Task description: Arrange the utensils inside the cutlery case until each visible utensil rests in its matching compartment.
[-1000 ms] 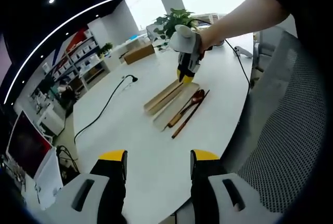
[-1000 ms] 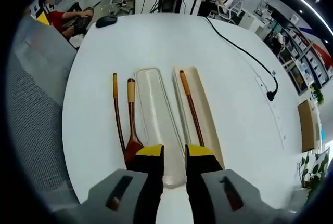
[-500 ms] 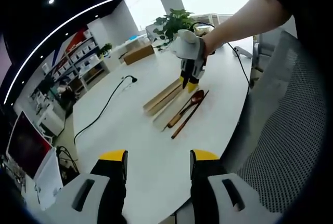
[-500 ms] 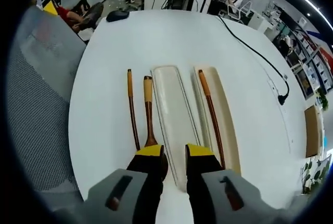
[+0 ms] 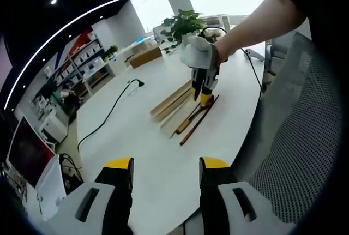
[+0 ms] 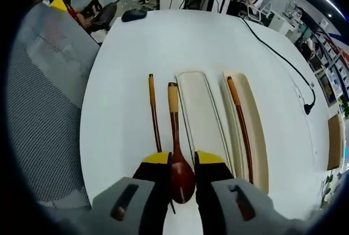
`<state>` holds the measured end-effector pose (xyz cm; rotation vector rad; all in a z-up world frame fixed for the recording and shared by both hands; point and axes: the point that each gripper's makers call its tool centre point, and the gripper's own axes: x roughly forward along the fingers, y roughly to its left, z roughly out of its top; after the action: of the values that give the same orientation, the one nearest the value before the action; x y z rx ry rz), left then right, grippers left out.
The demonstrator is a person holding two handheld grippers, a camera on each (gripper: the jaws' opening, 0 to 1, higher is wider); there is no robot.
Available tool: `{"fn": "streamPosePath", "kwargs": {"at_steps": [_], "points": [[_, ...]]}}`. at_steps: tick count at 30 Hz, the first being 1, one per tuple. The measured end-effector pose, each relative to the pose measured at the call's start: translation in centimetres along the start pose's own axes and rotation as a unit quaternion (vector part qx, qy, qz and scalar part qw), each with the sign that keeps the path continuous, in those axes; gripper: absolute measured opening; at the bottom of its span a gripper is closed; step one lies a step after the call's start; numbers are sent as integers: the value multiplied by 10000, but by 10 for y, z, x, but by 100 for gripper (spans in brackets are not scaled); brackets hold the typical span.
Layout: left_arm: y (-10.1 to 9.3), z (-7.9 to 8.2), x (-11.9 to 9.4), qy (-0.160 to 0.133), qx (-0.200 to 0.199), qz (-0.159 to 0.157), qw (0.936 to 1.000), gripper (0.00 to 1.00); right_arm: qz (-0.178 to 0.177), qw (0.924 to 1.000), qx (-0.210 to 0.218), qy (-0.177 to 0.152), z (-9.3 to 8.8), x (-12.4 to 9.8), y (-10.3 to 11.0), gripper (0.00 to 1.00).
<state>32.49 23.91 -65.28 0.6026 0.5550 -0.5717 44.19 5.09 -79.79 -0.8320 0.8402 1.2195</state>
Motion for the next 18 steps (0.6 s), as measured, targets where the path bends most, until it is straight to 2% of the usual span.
{"fn": "streamPosePath", "kwargs": {"at_steps": [18], "points": [[1, -1, 0, 15, -8, 17, 10000, 49, 334, 9993, -183, -36, 16, 16, 23, 12]]}}
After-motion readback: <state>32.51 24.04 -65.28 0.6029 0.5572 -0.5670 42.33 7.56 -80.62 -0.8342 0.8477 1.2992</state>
